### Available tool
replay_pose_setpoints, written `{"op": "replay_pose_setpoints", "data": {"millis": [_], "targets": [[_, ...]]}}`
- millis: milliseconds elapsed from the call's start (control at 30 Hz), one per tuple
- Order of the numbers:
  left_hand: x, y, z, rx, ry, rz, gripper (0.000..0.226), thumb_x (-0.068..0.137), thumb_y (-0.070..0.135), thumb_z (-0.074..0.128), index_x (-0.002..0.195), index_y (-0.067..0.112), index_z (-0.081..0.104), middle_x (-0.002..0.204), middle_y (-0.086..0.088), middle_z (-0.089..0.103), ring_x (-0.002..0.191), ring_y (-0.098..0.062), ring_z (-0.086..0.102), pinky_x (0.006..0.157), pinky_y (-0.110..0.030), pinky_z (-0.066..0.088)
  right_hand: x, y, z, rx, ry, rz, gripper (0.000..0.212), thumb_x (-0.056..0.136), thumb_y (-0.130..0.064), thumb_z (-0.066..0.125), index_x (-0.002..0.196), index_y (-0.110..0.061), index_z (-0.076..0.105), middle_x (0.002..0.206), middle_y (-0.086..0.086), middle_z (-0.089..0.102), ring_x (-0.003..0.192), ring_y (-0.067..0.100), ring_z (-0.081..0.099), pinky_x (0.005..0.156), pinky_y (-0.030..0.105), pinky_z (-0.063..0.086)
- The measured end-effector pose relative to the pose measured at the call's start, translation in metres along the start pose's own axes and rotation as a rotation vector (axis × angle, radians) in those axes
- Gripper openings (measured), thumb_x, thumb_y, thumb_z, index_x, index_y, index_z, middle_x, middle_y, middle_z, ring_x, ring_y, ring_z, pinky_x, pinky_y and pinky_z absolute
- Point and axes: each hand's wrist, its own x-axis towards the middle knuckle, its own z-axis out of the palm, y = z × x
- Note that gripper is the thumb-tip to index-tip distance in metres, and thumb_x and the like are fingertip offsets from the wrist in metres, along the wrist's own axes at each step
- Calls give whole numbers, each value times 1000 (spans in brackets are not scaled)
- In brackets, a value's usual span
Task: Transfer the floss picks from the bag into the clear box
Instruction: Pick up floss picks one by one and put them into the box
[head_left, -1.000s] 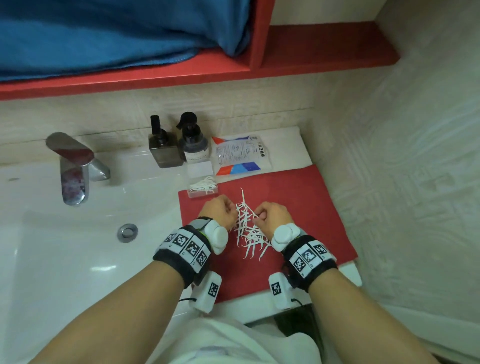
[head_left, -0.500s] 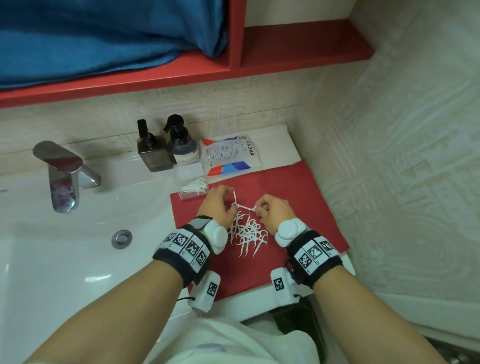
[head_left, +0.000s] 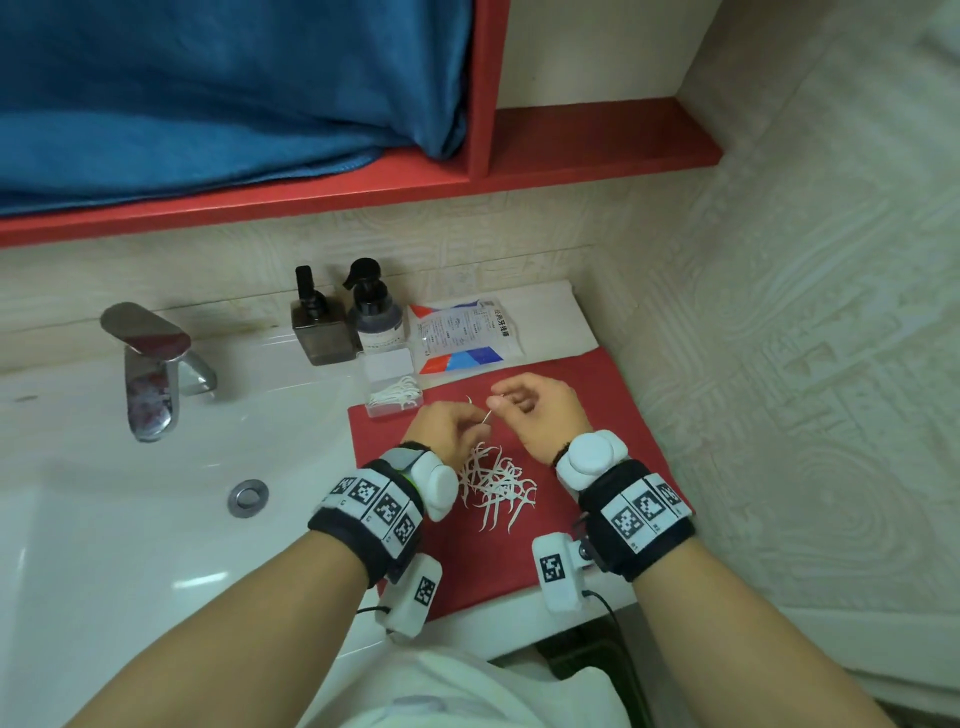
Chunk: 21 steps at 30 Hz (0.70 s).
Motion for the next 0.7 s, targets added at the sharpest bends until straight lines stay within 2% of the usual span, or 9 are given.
{"op": "replay_pose_setpoints", "data": {"millis": [100,233,300,367,433,500,600,700], "targets": [[-1,4,1,-85,-4,1,12,89,21,64,96,18,73,85,5,73,79,-10,67,73,-21,50,-4,0,-4,19,10,-27,14,83,-22,74,96,-24,74,81,-10,71,74,6,64,69,11,48],[-1,4,2,-295,-41,11,15,91,14,61,101,12,71,81,4,73,75,-4,69,74,-20,54,-8,-2,-6,-14,19,-86,11,84,-17,73,94,-21,76,91,-8,70,80,-1,63,73,6,45],[-1,5,2,-363,-47,3,13,92,10,59,98,8,71,75,-1,72,67,-9,69,67,-18,54,-8,-4,-5,23,-8,-82,14,85,-15,72,97,-20,76,94,-8,71,84,0,66,76,9,49],[-1,4,3,-390,-36,-26,12,92,10,59,91,7,70,75,-5,72,65,-16,69,66,-23,56,-9,-3,-4,47,-4,-55,19,86,-14,70,104,-20,74,96,-9,72,87,0,67,78,10,50],[-2,0,6,-385,-1,-93,13,92,14,59,88,8,71,73,-3,73,64,-15,69,66,-26,55,-10,3,-2,18,20,-15,22,88,-13,67,107,-22,71,99,-9,71,87,0,66,77,9,48],[-3,-6,9,-351,34,-168,14,93,19,59,87,11,69,70,1,72,62,-11,69,68,-27,55,-11,10,-1,-82,-16,40,19,89,-12,65,104,-23,71,100,-9,71,87,2,65,79,13,50],[-6,-12,10,-359,67,-249,14,94,20,55,89,12,66,72,1,73,62,-11,70,72,-30,57,-17,21,7,-262,-164,105,22,89,-7,61,103,-21,71,102,-3,69,92,11,64,89,32,54],[-6,-13,14,-420,78,-298,12,96,16,50,92,12,60,72,0,71,59,-17,69,71,-35,58,-21,35,21,-491,-283,86,36,88,-15,64,122,-28,65,131,0,54,120,20,48,106,36,41]]}}
